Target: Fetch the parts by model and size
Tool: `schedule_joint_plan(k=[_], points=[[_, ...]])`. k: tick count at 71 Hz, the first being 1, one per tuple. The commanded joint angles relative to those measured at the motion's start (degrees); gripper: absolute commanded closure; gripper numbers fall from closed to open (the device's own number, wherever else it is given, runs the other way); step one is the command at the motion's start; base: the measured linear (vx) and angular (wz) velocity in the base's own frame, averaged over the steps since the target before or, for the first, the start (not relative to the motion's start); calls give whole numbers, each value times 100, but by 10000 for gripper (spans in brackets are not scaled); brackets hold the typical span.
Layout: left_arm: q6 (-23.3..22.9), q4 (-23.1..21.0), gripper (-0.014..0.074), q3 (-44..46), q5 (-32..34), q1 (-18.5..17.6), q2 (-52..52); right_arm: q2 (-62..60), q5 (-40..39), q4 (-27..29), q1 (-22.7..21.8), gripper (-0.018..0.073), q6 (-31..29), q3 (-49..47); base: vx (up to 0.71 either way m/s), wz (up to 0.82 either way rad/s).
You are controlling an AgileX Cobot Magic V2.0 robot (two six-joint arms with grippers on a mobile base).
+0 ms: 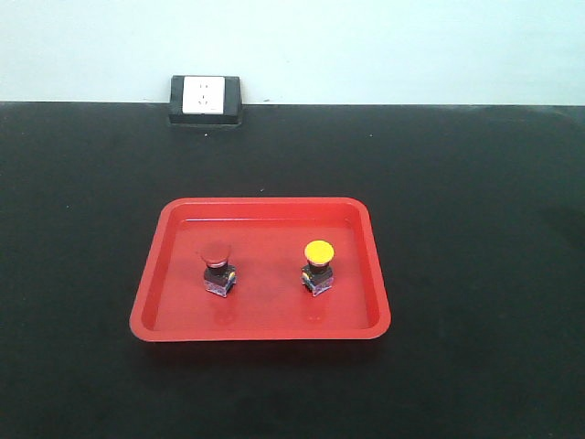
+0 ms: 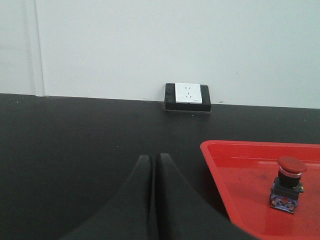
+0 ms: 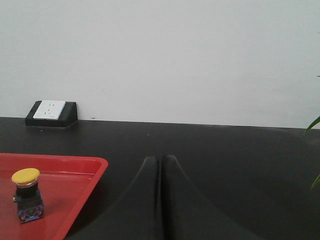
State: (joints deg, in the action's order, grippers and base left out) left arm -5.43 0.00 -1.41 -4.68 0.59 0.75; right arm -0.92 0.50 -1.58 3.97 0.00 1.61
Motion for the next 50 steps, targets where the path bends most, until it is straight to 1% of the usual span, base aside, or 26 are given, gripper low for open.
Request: schedule_joint_plan(k=[1,50], points=[[-45,0,603,-8,468,-43,86,-25,-453,-120,-19,569,0,43,0,0],[-45,0,603,-8,468,-43,86,-25,-325,-121,-19,569,0,43,0,0]])
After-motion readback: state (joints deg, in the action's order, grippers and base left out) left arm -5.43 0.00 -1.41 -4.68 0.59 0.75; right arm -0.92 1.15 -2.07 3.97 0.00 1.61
